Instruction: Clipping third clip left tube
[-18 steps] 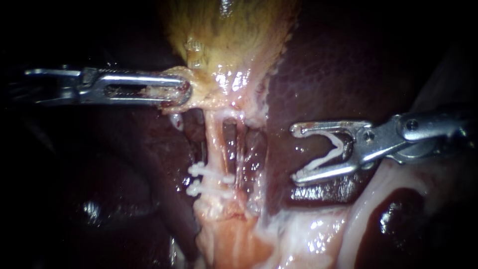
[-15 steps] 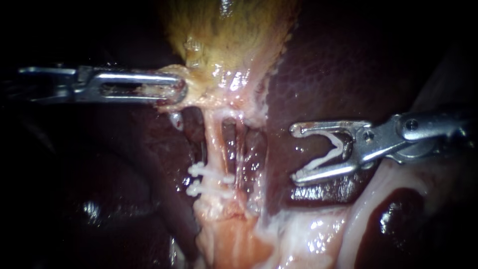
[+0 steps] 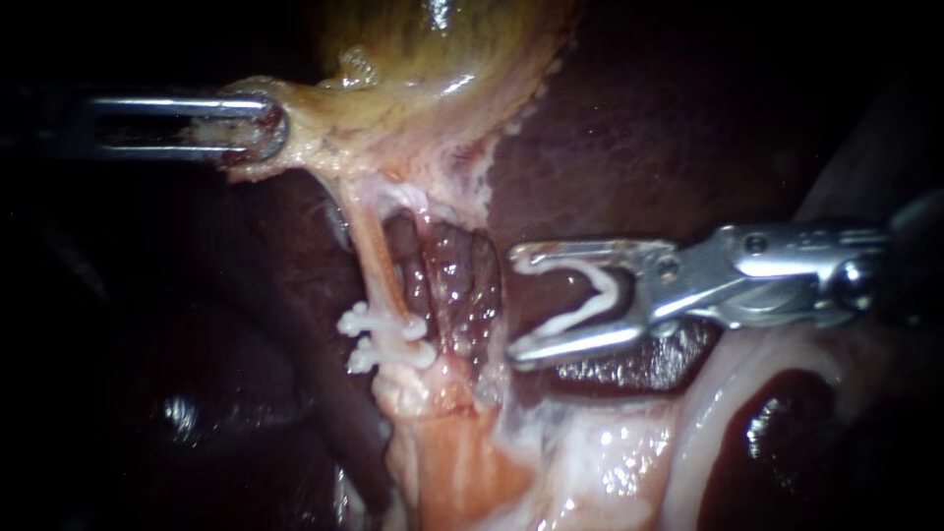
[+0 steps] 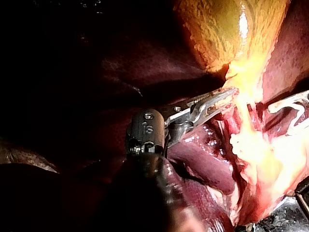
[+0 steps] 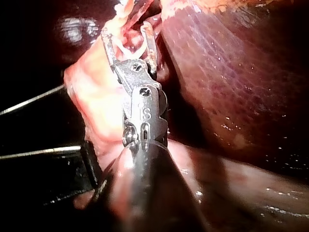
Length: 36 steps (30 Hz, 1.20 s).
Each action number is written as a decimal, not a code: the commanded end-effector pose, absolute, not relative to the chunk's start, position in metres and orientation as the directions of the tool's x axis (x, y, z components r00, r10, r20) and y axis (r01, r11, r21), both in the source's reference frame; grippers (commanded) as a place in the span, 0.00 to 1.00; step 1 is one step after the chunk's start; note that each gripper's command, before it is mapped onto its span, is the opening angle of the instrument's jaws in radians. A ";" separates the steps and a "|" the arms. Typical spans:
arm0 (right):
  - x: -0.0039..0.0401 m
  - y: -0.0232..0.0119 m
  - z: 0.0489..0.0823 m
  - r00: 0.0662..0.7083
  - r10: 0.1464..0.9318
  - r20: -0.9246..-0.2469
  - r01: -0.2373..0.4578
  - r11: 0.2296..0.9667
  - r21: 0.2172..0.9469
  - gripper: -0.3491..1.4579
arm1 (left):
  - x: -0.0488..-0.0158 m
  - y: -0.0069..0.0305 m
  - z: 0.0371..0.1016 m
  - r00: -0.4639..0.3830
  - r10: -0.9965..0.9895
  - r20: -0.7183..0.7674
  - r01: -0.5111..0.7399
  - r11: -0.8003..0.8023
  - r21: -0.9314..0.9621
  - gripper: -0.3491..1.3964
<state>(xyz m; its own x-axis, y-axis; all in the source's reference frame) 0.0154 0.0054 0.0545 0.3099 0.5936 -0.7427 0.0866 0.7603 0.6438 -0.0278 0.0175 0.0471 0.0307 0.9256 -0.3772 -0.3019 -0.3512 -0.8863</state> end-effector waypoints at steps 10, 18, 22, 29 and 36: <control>0.0209 0.0063 0.0572 0.301 0.651 -0.696 0.060 0.716 0.696 0.47 | -0.0280 0.0174 0.0470 0.032 0.925 -0.378 -0.304 -0.351 -0.886 0.00; 0.0218 0.0071 0.0597 0.300 0.658 -0.690 0.041 0.714 0.699 0.47 | -0.0282 0.0173 0.0468 0.033 0.925 -0.378 -0.306 -0.351 -0.885 0.00; 0.0242 0.0074 0.0596 0.244 0.674 -0.697 0.073 0.704 0.707 0.47 | -0.0284 0.0173 0.0468 0.035 0.925 -0.378 -0.309 -0.350 -0.884 0.00; 0.0262 0.0084 0.0575 0.150 0.688 -0.710 0.104 0.703 0.704 0.47 | -0.0283 0.0173 0.0468 0.035 0.925 -0.378 -0.309 -0.350 -0.884 0.00; 0.0254 0.0095 0.0543 0.134 0.702 -0.700 0.104 0.692 0.714 0.46 | -0.0283 0.0173 0.0468 0.034 0.925 -0.378 -0.308 -0.350 -0.884 0.00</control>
<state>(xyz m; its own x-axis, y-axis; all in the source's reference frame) 0.0254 0.0094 0.0540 0.1365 0.7030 -0.6980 0.1028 0.6907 0.7158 -0.0283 0.0173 0.0468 0.0352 0.9249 -0.3786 -0.3094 -0.3501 -0.8842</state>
